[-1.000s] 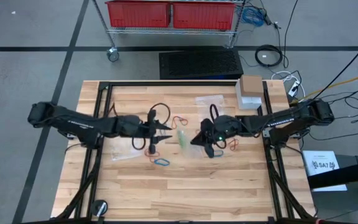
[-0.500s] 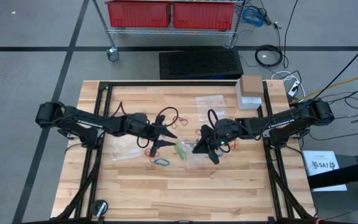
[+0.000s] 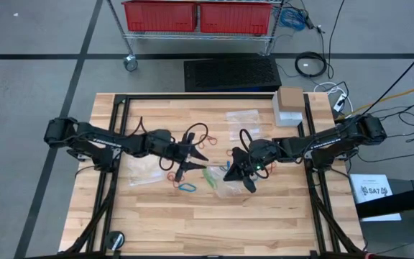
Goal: Sort rubber bands
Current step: Close the transparent zip bag that contains green rubber bands
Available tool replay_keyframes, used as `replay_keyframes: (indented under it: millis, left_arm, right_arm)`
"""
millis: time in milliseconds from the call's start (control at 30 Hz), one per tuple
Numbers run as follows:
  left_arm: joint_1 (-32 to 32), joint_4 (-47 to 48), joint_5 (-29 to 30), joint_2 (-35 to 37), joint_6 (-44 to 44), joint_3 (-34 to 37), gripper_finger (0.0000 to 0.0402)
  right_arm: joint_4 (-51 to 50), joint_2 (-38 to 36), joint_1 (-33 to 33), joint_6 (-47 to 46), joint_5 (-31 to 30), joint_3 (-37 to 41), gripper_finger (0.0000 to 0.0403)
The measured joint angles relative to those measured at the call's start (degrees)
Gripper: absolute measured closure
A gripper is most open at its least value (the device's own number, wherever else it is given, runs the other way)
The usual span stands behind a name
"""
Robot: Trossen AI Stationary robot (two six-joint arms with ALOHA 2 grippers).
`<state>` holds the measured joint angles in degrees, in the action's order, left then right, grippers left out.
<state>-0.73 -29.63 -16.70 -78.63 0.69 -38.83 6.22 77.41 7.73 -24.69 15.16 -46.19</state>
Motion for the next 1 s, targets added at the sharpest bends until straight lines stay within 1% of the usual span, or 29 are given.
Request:
replay_keyframes:
  millis: [167, 267, 400, 500, 600, 733, 1000]
  left_arm:
    - [0.1, -1.7, -3.0, 0.0, 0.1, 0.0, 0.0286]
    - [0.1, -2.4, -3.7, 0.0, -0.2, 0.0, 0.0293]
    - [0.1, -2.8, -3.8, -0.4, -0.4, 0.0, 0.0294]
    - [0.1, -3.0, -4.9, -1.7, -0.8, -0.2, 0.0295]
    - [0.2, -3.0, -7.2, -4.0, -1.8, -1.6, 0.0295]
    - [0.4, -2.9, -7.3, -6.7, -1.4, -4.0, 0.0295]
    - [0.4, -2.4, -7.8, -7.3, -1.2, -4.6, 0.0296]
  right_arm:
    - [0.0, 0.0, 0.0, 0.1, 0.2, 0.0, 0.0403]
    - [0.0, 0.0, 0.0, 0.2, 0.3, 0.0, 0.0403]
    - [0.0, 0.0, 0.0, 0.3, 0.4, 0.0, 0.0403]
    - [0.0, 0.0, 0.0, 0.3, 1.1, 0.0, 0.0403]
    - [0.0, 0.0, 0.0, 0.3, 1.3, 0.0, 0.0403]
    - [0.1, 0.0, 0.0, 0.3, 1.3, 0.0, 0.0403]
    - [0.3, 0.0, 0.1, 0.3, 1.5, 0.0, 0.0403]
